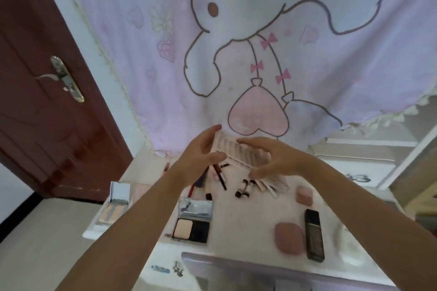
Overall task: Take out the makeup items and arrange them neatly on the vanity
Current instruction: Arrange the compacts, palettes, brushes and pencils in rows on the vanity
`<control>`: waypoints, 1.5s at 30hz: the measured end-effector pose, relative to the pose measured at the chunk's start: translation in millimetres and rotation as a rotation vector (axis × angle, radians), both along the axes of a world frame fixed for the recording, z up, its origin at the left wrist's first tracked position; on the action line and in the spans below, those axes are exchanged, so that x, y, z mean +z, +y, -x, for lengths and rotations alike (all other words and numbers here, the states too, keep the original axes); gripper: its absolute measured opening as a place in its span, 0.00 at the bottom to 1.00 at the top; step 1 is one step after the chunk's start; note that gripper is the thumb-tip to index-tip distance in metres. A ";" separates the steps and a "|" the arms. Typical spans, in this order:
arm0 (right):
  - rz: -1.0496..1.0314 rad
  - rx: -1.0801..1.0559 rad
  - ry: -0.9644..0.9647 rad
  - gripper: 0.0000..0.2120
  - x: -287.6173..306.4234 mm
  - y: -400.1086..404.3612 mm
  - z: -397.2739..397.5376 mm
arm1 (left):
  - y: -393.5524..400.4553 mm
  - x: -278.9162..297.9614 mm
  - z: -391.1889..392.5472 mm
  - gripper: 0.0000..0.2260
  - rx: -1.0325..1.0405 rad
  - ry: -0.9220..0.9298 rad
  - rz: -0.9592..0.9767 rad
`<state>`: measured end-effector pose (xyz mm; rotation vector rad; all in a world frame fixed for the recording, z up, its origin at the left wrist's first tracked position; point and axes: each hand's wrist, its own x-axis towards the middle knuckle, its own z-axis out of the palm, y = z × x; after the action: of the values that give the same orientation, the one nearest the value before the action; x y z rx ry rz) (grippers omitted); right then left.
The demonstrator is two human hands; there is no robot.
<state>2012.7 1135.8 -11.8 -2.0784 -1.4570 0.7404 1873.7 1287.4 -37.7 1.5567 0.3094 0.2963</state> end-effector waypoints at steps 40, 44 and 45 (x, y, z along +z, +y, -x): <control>-0.626 -0.301 0.170 0.09 26.9 35.3 -118.2 | 12.0 9.6 -26.8 0.19 0.514 -0.082 0.344; -0.672 -0.419 0.314 0.08 5.8 50.8 -122.2 | 14.3 -8.4 -13.4 0.18 0.502 -0.051 0.371; -0.658 -0.447 0.350 0.08 -0.9 54.5 -123.1 | 14.6 -14.1 -10.3 0.19 0.495 -0.043 0.378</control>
<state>2135.8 1190.3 -12.7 -1.5711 -0.8385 0.3496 1884.1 1302.0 -51.7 1.0840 0.6779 0.6176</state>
